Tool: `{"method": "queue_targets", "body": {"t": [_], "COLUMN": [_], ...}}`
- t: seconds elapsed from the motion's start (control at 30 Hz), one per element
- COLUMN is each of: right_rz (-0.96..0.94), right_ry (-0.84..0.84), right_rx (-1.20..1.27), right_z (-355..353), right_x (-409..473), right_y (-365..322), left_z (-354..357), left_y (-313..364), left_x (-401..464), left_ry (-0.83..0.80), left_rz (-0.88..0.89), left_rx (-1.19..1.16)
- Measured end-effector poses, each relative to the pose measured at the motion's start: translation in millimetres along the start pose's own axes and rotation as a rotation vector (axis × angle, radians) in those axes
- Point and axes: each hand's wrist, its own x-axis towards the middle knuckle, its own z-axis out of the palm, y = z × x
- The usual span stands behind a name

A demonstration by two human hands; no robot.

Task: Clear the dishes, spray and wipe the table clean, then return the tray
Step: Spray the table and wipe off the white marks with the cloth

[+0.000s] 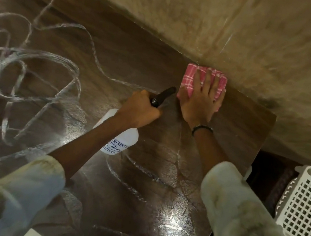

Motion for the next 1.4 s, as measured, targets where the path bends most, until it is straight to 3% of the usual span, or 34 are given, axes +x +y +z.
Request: {"method": "queue_targets", "body": {"t": [0.17,0.23,0.37,0.53,0.6,0.77,0.93,1.07,1.17,1.23,1.4], "right_rz": [-0.319,-0.353,-0.18,0.055,0.058,-0.226,-0.429,-0.189,0.035,0.076,-0.318], "right_ry": [-0.024,-0.051,-0.026,0.011,0.006,0.0,-0.022,0.011,0.053,0.031,0.016], "right_rx": [-0.066,-0.1,-0.097,-0.023,-0.013,-0.016,-0.094,-0.072,-0.042,-0.013,-0.014], "right_z": [2,-2,-8,-1,6,13,4,-4,-1,4,14], "right_x": [-37,-48,-29,18,25,18,-31,-18,-6,-9,-55], "right_y": [5,31,48,-8,-32,-51,1,37,17,-1,-2], "left_z": [-8,-11,-19,-23,-24,-24,-20,-15,-11,-7,8], "left_y": [-4,-5,-6,-11,-12,-14,-19,-19,-21,-22,-28], "left_x": [-4,-5,-6,-5,-7,-11,-11,-14,-19,-23,-35], "left_ry": [0.007,0.0,-0.005,0.011,0.02,0.007,-0.016,-0.054,-0.051,-0.045,-0.052], "left_rz": [0.005,0.001,0.008,0.007,0.022,0.014,0.006,0.005,0.028,0.044,0.03], "left_rx": [-0.033,-0.043,-0.058,-0.084,-0.094,-0.097,-0.05,-0.056,-0.058,-0.045,-0.042]}}
